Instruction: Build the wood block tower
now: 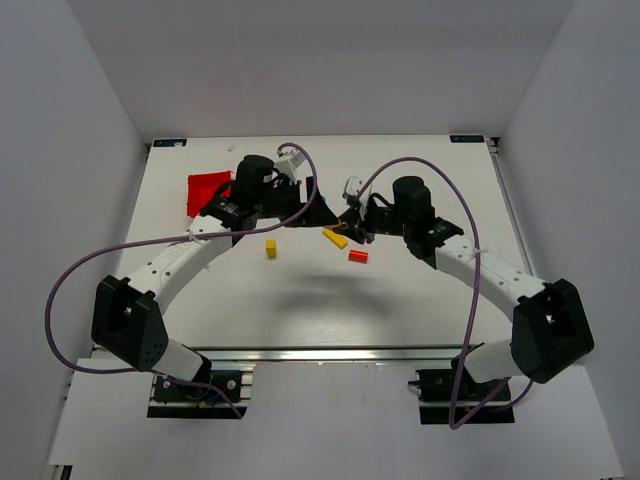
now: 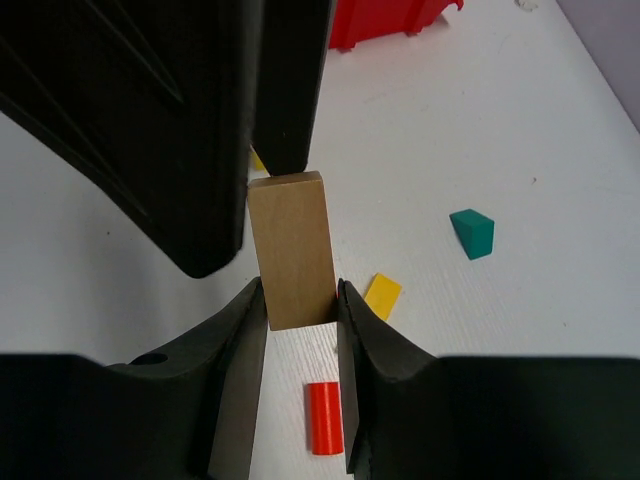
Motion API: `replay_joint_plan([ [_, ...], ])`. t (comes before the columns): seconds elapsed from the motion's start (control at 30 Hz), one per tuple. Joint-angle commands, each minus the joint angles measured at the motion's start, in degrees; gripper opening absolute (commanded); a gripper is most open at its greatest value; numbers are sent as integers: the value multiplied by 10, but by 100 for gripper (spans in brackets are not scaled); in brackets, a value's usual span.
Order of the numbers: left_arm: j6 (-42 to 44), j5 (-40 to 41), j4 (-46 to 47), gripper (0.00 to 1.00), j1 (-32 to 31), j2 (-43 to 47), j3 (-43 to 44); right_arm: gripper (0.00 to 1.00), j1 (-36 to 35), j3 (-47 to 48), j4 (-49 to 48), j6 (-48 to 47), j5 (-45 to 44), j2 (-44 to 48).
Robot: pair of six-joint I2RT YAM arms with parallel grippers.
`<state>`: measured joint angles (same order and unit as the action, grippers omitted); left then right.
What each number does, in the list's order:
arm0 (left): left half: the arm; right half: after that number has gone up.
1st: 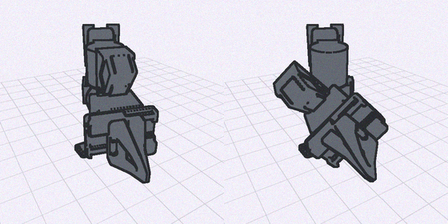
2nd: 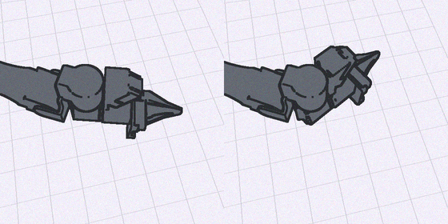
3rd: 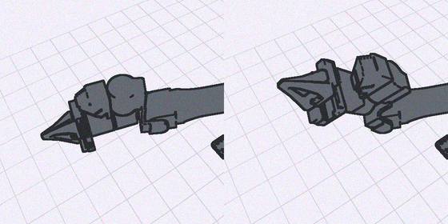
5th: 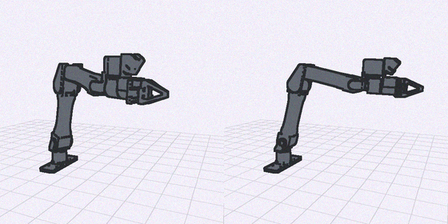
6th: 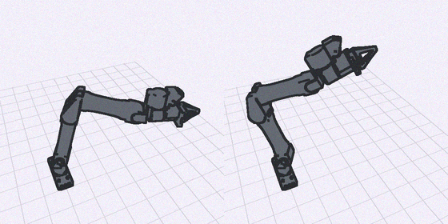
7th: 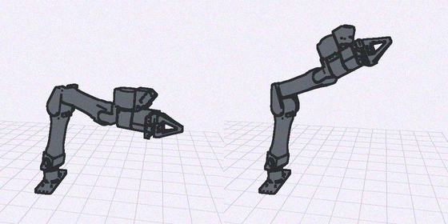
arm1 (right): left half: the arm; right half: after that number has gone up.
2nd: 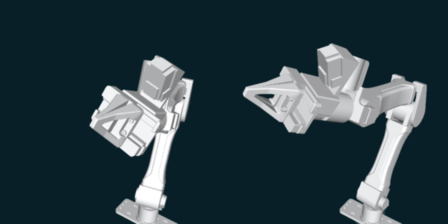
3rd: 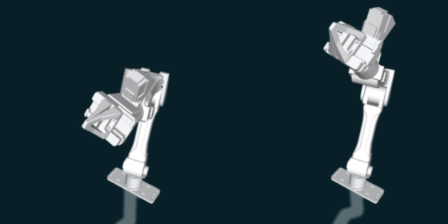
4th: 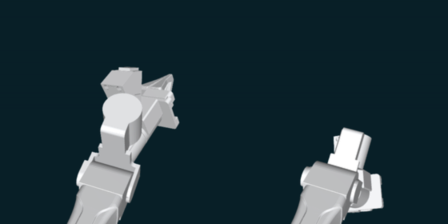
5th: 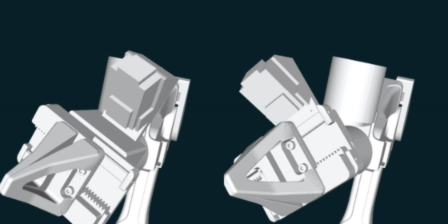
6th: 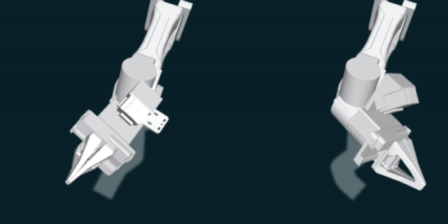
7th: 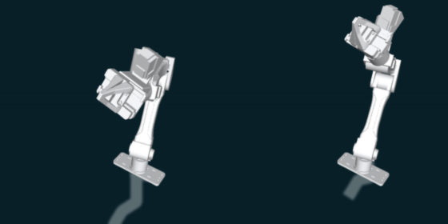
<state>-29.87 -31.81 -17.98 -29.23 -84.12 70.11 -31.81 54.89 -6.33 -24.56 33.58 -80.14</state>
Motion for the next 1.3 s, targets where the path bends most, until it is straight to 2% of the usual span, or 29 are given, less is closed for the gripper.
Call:
replay_joint_plan([
  [0.0, 2, 15, 0, 81, -6, 3, 8, 17, -11, -4, -49, 13, -4, 24],
  [0.1, 3, 31, -6, 77, -8, 4, 13, 17, -13, -17, -57, 12, 8, 39],
  [0.2, 2, 32, -4, 66, -9, 9, 13, 17, -17, -15, -50, 8, 2, 45],
  [0.23, 2, 30, -3, 59, -9, 10, 13, 17, -17, -14, -41, 6, 0, 44],
  [0.43, 3, 25, -1, 43, -11, 19, 3, 17, -19, -7, -25, -1, -17, 34],
  [0.47, 3, 22, 0, 35, -11, 19, 1, 17, -21, -5, -24, -1, -19, 31],
  [0.53, 2, 25, -5, 28, -12, 20, 1, 20, -22, 6, -19, -1, -31, 23],
  [0.57, 5, 29, -13, 20, -12, 22, 3, 28, -23, 9, -11, -1, -38, 21],
  [0.6, 5, 30, -16, 17, -12, 24, 3, 31, -24, 13, -8, 0, -50, 18],
  [0.63, 6, 37, -17, 14, -12, 30, 3, 40, -24, 14, -8, 7, -55, 16],
  [0.67, 6, 45, -26, 7, -12, 33, 2, 63, -24, 14, -8, 14, -62, 16],
  [0.73, 6, 91, -46, 2, -11, 38, 6, 89, -23, 14, -3, 32, -77, 14],
  [1.0, -7, 256, -188, 0, 2, 55, 40, 89, -58, -62, 149, 29, -139, 24],
  [1.17, -9, 336, -236, 0, -5, 62, 56, 89, -104, -83, 173, 22, -165, 1],
  [1.27, -10, 342, -239, 0, -3, 64, 49, 89, -131, -82, 180, 24, -205, -37],
])
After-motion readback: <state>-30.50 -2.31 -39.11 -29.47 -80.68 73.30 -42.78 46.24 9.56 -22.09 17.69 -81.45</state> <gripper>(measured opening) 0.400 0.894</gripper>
